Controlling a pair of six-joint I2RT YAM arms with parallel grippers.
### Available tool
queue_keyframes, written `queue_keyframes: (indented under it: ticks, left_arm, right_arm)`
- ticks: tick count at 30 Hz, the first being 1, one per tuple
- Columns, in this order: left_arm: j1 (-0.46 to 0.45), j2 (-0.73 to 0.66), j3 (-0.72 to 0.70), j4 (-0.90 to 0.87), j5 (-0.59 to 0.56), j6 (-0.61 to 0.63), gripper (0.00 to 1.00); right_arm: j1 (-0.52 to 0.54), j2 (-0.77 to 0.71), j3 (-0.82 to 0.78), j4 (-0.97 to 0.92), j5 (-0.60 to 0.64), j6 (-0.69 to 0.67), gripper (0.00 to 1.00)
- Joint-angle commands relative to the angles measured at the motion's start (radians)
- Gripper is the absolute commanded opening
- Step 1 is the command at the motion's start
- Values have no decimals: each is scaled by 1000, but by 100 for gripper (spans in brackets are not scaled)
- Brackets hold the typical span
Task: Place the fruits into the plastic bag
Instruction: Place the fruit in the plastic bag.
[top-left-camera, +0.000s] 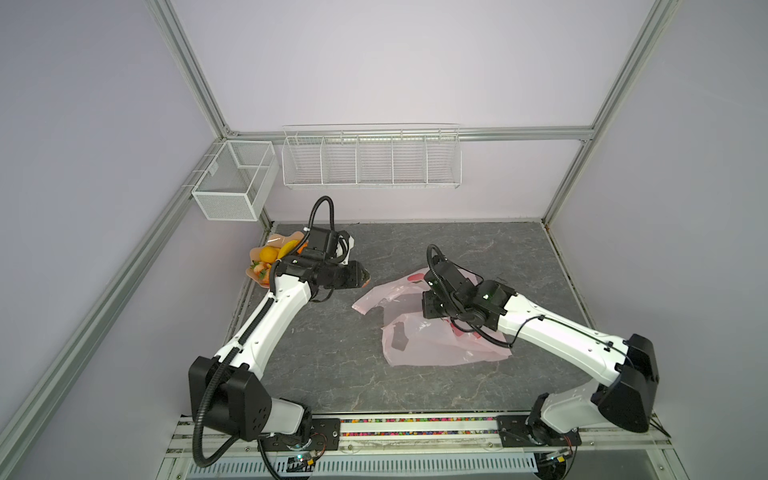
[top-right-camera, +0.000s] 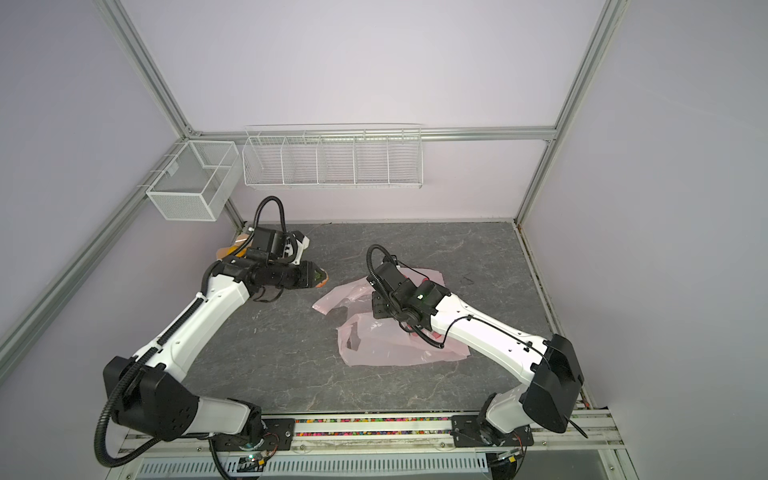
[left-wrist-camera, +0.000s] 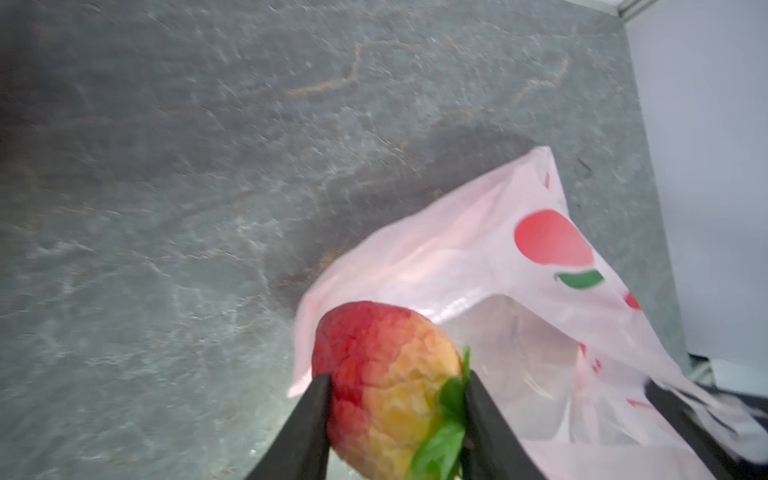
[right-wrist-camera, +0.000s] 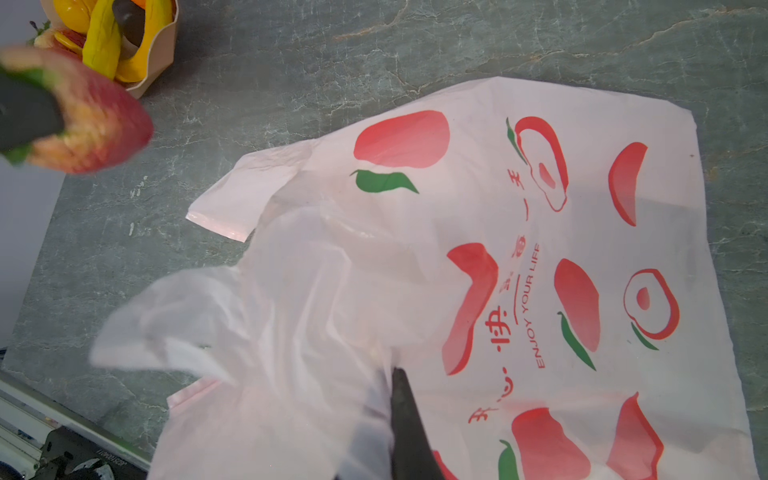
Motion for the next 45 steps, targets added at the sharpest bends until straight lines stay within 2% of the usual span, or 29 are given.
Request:
queue_keyframes:
  ticks: [1, 13, 20, 28, 36, 45]
  left_arm:
    - [-37, -62, -87, 119, 109, -23, 33]
    - [-120, -180, -353, 226, 177, -92, 28]
    - [-125, -138, -401, 355, 245, -156, 27]
    - [-181, -88, -462, 469, 312, -203, 22]
    - [-249, -101, -527, 502, 283, -222, 17]
    - [-335, -39, -525, 483, 222, -180, 16]
  right_arm:
    - [-7, -8, 27, -15, -15, -10, 6]
    - [-6, -8, 27, -7, -29, -17, 6]
    - [-6, -11, 23, -6, -32, -13, 6]
    - [-6, -20, 16, -5, -22, -1, 6]
    - [-8, -20, 17, 0, -20, 5, 6]
    - [-9, -22, 10, 8, -21, 15, 6]
